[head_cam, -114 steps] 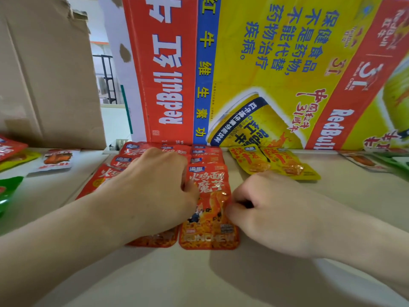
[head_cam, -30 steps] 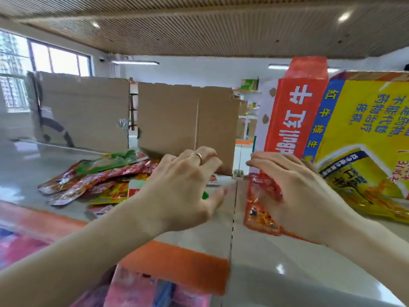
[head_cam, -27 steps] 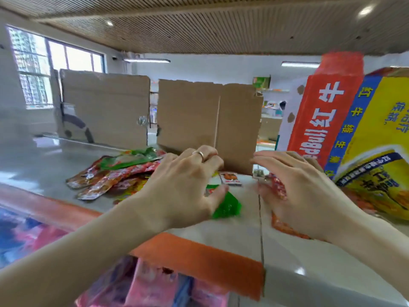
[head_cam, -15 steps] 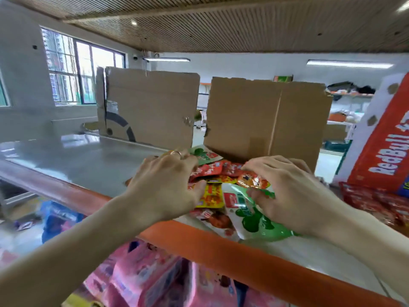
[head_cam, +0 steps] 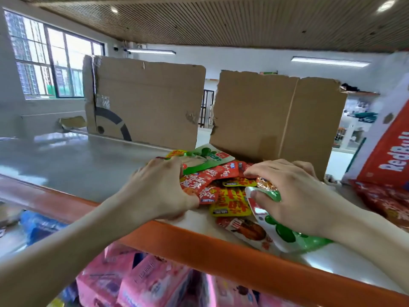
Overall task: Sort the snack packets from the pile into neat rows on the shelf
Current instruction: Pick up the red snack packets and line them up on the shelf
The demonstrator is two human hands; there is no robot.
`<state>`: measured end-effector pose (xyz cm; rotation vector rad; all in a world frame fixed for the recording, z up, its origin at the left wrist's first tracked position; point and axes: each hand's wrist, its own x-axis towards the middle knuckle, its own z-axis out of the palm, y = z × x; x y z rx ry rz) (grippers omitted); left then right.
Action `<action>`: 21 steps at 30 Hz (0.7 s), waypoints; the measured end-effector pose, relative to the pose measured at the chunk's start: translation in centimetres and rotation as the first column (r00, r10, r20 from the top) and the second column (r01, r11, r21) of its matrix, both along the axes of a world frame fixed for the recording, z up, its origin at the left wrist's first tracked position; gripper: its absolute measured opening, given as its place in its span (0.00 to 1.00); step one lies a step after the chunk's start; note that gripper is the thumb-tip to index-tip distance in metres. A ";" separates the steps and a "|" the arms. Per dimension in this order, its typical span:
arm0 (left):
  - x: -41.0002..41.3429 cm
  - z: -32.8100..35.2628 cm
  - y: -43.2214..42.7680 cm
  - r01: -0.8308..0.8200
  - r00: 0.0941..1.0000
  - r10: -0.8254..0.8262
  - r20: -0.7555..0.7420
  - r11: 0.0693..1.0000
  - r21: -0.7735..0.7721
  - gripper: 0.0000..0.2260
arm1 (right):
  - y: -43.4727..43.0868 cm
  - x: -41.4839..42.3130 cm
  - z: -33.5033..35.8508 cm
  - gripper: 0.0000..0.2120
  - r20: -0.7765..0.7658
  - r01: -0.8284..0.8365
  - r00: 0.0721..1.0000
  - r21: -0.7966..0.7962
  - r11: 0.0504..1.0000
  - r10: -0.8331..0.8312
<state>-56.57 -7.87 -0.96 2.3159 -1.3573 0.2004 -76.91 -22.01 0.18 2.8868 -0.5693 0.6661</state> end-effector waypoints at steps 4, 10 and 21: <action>0.7 0.0 -0.2 -0.006 0.995 -0.004 -0.103 0.995 -0.096 0.28 | 0.5 -0.5 0.4 0.19 0.015 -0.010 1.000 0.069 0.998 0.009; -0.3 1.6 -0.6 0.012 0.869 -0.188 -0.457 0.932 -0.361 0.31 | 1.9 -1.4 1.2 0.16 0.119 -0.104 0.991 0.341 0.934 0.067; -9.4 2.2 -5.6 0.165 0.644 -0.451 -0.618 0.871 -0.464 0.22 | 2.5 -6.0 2.6 0.11 0.272 -0.248 0.960 0.698 0.672 0.070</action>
